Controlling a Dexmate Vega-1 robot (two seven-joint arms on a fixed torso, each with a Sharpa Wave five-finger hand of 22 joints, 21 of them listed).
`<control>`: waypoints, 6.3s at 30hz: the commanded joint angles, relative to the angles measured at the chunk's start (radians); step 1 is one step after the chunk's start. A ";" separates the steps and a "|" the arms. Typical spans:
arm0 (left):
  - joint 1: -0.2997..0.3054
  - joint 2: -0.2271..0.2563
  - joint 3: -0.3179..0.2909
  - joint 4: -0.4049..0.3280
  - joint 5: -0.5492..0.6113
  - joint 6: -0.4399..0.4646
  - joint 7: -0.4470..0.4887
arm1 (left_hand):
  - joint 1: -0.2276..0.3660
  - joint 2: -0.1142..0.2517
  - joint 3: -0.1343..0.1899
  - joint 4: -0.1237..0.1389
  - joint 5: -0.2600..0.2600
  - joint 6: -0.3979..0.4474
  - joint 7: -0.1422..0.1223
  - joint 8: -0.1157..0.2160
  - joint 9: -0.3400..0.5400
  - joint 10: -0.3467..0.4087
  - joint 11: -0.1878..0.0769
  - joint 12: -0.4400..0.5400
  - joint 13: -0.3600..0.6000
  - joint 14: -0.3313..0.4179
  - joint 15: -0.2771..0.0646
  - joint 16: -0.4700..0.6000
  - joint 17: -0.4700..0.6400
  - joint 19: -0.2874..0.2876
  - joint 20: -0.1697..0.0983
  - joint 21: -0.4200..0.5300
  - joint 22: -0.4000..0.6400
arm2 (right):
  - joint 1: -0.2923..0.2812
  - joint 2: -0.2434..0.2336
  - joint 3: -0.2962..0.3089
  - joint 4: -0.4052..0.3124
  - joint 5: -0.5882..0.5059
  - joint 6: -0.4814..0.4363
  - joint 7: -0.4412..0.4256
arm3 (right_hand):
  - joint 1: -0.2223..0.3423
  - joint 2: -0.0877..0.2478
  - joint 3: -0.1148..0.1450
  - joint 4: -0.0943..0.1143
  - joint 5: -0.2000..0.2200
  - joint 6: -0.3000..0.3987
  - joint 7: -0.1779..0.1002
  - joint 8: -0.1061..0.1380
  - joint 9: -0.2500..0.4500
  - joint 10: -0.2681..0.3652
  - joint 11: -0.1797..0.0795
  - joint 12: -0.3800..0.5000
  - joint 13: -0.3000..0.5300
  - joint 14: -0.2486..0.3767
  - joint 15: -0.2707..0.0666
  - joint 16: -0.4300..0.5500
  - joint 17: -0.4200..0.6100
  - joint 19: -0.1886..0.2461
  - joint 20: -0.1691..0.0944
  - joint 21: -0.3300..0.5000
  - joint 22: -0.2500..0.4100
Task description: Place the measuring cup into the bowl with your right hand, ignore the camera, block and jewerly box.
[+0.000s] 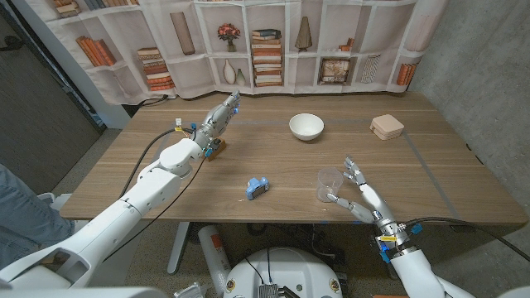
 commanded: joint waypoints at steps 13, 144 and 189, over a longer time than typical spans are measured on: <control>-0.023 -0.021 0.013 0.052 -0.005 -0.013 -0.022 | 0.002 0.010 -0.009 -0.002 0.003 -0.002 -0.001 -0.002 0.004 -0.004 0.001 -0.002 0.002 0.001 -0.002 -0.002 0.003 -0.026 0.004 -0.005 0.003 | 0.076 -0.028 -0.074 0.016 -0.008 -0.077 -0.024 | 0.016 0.005 -0.010 0.000 0.012 -0.005 -0.006 0.005 0.005 -0.008 0.002 0.007 0.002 -0.004 -0.002 0.006 0.001 0.016 -0.009 -0.007 0.005; -0.086 -0.060 0.035 0.174 -0.023 -0.009 -0.066 | 0.008 0.022 -0.034 -0.003 0.003 -0.006 -0.003 -0.004 0.004 -0.006 -0.003 -0.003 0.003 0.006 0.000 0.000 0.004 -0.026 0.032 -0.004 0.004 | 0.188 0.041 -0.186 0.122 0.020 -0.072 -0.199 | 0.217 0.152 -0.019 0.008 0.042 0.419 -0.060 0.084 0.007 0.528 -0.088 0.161 0.022 0.440 -0.113 0.069 0.018 0.268 -0.034 -0.023 0.016; -0.080 -0.057 0.024 0.158 -0.031 -0.015 -0.060 | 0.011 0.027 -0.042 -0.003 0.002 -0.007 -0.003 -0.004 0.004 -0.004 0.000 -0.002 0.003 0.007 0.002 0.000 0.004 -0.026 0.034 -0.003 0.004 | 0.151 0.045 -0.114 0.066 0.060 -0.041 -0.161 | 0.243 0.173 -0.012 0.010 0.017 0.459 -0.064 0.079 0.007 0.577 -0.100 0.167 0.023 0.495 -0.130 0.067 0.020 0.300 -0.050 -0.023 0.017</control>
